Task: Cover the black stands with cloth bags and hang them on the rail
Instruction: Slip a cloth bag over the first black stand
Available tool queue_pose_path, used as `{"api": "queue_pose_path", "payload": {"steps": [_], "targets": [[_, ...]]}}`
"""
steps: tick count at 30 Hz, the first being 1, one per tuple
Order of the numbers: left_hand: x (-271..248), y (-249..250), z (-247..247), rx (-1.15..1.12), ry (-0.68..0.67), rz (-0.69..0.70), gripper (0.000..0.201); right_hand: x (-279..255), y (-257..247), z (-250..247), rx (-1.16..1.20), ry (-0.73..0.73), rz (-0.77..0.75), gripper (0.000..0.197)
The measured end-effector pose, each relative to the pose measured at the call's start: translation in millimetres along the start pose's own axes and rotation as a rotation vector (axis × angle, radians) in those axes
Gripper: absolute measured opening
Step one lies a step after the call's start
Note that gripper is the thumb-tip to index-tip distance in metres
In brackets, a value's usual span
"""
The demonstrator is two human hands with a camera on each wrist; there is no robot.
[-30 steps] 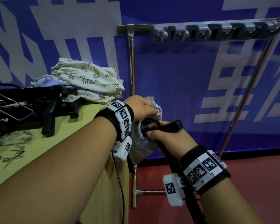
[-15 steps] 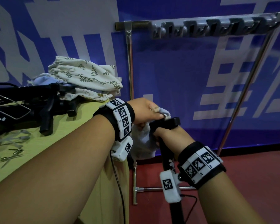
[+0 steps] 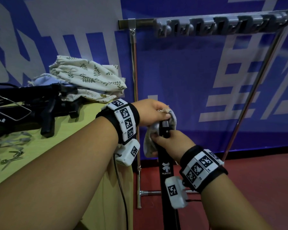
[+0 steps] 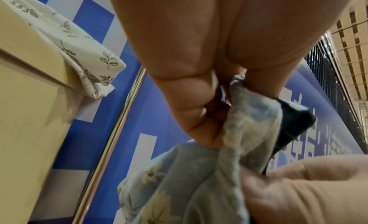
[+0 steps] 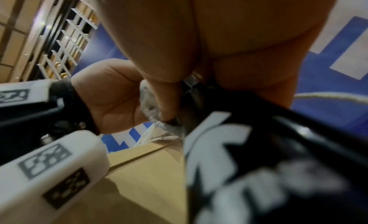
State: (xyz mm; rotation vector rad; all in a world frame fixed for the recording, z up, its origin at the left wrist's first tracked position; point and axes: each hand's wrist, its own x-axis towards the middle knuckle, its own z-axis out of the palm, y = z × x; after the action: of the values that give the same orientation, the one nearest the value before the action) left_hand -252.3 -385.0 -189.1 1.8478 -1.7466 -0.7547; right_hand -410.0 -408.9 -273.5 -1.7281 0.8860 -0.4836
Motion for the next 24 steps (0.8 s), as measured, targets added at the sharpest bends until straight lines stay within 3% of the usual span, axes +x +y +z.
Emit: {"api": "queue_pose_path", "payload": {"steps": [4, 7, 11, 15, 21, 24], "targets": [[-1, 3, -4, -0.119, -0.076, -0.063, 0.054, 2, 2, -1, -0.001, 0.075, 0.063, 0.044], [-6, 8, -7, 0.041, -0.068, -0.025, 0.035, 3, 3, -2, 0.011, 0.100, 0.089, 0.045], [-4, 8, -10, 0.278, 0.156, 0.036, 0.025, 2, 0, -1, 0.098, 0.079, 0.030, 0.030], [-1, 1, -23, 0.225, 0.382, 0.063, 0.019, 5, -2, 1, 0.278, -0.030, -0.014, 0.038], [5, -6, -29, 0.292, 0.603, -0.011, 0.016, 4, -6, 10, 0.235, -0.103, -0.094, 0.059], [5, -5, -34, 0.412, 0.618, -0.077, 0.014, -2, -12, 10, 0.385, -0.140, -0.113, 0.046]]}}
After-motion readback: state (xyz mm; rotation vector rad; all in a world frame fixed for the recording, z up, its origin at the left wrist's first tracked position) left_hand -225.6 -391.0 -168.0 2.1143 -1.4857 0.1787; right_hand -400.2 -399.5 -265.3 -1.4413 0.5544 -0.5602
